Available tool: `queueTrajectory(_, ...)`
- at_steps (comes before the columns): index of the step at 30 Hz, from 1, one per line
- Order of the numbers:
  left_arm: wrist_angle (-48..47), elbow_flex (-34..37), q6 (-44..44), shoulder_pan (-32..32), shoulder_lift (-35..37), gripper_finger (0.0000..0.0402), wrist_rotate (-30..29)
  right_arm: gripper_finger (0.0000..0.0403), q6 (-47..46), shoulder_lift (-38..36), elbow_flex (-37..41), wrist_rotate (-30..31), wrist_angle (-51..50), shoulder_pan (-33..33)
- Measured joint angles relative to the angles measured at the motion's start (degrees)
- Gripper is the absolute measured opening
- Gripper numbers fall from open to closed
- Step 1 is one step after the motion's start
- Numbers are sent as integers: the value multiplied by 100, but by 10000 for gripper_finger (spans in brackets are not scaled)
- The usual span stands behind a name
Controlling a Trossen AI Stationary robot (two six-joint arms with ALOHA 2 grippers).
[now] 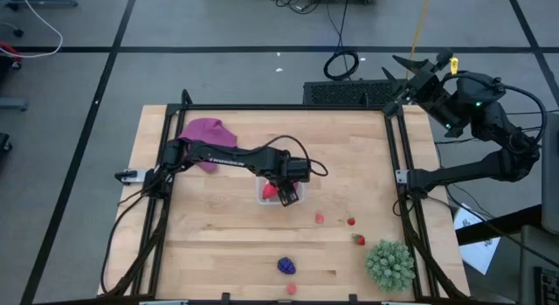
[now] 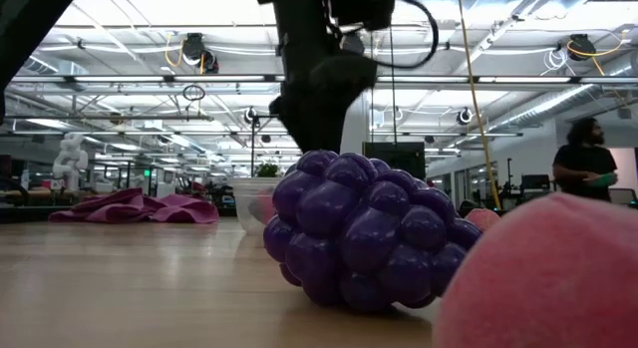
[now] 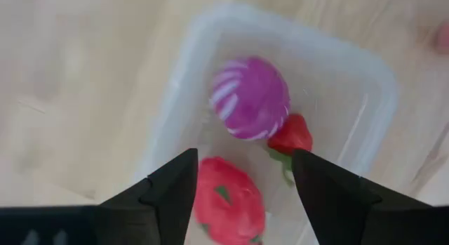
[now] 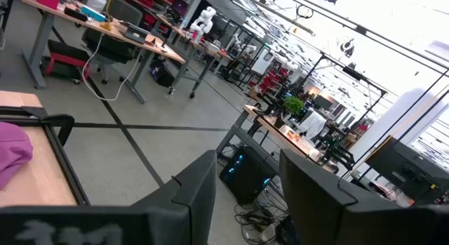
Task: Pick and placing Produce into tupperware
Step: Put the top pink peach into the transparent bin
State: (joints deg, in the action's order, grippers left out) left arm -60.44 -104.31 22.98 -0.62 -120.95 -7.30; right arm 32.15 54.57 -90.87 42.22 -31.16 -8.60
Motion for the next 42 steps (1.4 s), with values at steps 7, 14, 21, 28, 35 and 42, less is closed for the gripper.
queueTrajectory(7, -681, -105, -126, 274, 894, 229, -641, 148, -109, -2, 0, -1, -107, 4)
queueTrajectory(14, -1761, -110, 753, 293, 2135, 229, -967, 148, -903, 29, 0, -116, -720, 9)
queueTrajectory(21, -2706, -111, 1656, -254, 2811, 224, -1638, 148, -1661, 282, 0, -2500, -1519, 23)
queueTrajectory(28, -2955, -97, 1909, -677, 2916, 223, -1873, 148, -1711, 758, 2, -3501, -1263, 535)
queueTrajectory(35, -2954, -92, 1646, -865, 2918, 223, -1865, 148, -1846, 1262, 2, -3452, -1748, 1351)
queueTrajectory(42, -2956, -92, 1379, -885, 2918, 223, -1981, 148, -3607, 1752, 2, -2978, -3391, 2034)
